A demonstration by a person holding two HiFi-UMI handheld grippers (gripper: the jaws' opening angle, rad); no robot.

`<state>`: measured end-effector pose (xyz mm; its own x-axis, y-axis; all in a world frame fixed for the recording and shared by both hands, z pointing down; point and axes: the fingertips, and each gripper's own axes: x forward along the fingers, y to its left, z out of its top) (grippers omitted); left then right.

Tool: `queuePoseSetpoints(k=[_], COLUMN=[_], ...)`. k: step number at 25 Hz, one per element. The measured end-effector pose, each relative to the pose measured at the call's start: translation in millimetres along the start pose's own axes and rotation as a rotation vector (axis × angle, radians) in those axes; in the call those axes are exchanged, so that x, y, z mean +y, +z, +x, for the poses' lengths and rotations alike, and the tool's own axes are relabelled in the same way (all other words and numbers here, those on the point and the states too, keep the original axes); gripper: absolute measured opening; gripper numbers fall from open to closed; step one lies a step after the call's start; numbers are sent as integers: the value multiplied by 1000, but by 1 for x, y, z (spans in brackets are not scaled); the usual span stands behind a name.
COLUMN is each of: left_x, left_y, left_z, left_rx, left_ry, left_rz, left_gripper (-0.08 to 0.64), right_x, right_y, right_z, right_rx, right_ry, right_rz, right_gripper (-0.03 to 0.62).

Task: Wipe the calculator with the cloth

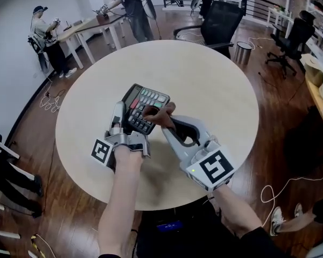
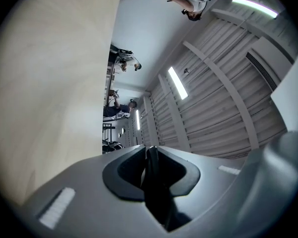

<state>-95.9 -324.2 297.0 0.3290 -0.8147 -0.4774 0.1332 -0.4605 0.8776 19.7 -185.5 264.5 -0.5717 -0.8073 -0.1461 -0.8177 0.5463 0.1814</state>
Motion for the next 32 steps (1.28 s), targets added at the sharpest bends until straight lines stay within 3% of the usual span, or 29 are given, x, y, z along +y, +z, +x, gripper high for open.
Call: queuePoseSetpoints(k=[4, 6, 8, 13, 16, 22, 24, 26, 28, 29, 32], left_x=[0, -1, -3, -12, -15, -13, -12, -9, 0, 6, 17], left_y=[4, 1, -2, -6, -6, 2, 2, 1, 2, 1, -22], left_z=[2, 2, 2, 1, 2, -3, -4, -1, 3, 6, 12], left_rx=[-29, -25, -14, 13, 15, -39, -55, -41, 51, 142, 538], left_ry=[-12, -20, -28, -43, -44, -40, -43, -40, -15, 3, 24], left_rz=[-7, -14, -20, -30, -31, -7, 3, 14, 15, 10, 32], left_gripper=[52, 52, 52, 52, 52, 52, 52, 52, 52, 52, 52], right_x=[49, 57, 37, -59, -64, 5, 33, 65, 93, 99, 69], right_y=[1, 2, 7, 33, 36, 16, 10, 0, -5, -2, 11], right_z=[0, -5, -9, -21, -11, -2, -3, -8, -13, -15, -24], right_rx=[20, 15, -10, -99, -97, -41, -10, 52, 93, 82, 42], right_ry=[251, 296, 227, -97, -129, 12, 103, 249, 380, 409, 338], right_rz=[11, 3, 42, 66, 71, 8, -12, -44, -93, -94, 54], right_gripper=[51, 51, 51, 51, 51, 51, 51, 51, 51, 51, 51])
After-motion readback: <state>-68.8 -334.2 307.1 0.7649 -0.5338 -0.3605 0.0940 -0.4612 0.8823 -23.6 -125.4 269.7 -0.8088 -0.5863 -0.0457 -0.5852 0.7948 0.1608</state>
